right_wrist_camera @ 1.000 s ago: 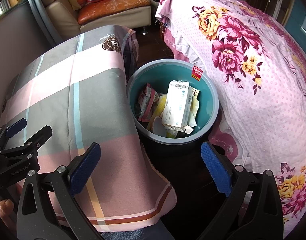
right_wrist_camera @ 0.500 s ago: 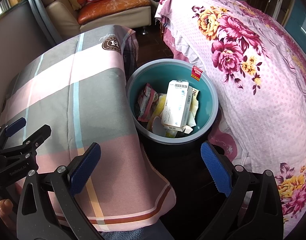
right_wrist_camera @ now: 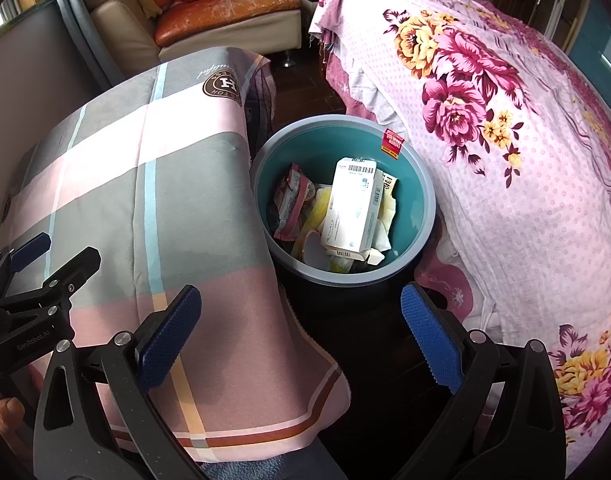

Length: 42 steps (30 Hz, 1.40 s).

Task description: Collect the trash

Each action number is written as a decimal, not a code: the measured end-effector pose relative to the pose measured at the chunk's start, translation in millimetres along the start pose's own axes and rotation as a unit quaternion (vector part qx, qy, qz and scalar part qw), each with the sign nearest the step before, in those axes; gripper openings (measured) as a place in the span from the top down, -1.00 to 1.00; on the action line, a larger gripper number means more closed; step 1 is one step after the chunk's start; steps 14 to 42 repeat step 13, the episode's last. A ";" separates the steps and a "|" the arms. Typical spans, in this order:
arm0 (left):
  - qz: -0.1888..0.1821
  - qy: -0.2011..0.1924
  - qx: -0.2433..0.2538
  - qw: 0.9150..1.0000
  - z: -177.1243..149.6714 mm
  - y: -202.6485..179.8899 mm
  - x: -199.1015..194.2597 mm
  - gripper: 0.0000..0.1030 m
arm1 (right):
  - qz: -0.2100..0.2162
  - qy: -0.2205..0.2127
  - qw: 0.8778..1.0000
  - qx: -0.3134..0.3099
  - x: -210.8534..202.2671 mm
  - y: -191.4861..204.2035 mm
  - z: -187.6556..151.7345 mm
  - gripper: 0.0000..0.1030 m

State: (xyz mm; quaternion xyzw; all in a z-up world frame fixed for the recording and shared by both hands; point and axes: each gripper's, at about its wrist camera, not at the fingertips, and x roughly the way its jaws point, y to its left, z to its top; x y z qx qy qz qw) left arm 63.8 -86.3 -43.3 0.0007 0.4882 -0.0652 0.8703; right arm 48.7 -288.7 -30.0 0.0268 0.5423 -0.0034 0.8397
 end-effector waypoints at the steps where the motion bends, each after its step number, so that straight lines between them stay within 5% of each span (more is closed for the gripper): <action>1: 0.001 0.000 0.000 1.000 -0.2 0.1 0.0 -0.92 | 0.000 0.000 1.000 0.000 0.2 0.2 0.1 -0.86; 42: 0.021 -0.006 -0.001 1.000 -1.2 2.6 0.8 -0.92 | -0.004 0.002 1.000 0.003 3.0 -4.6 -3.7 -0.86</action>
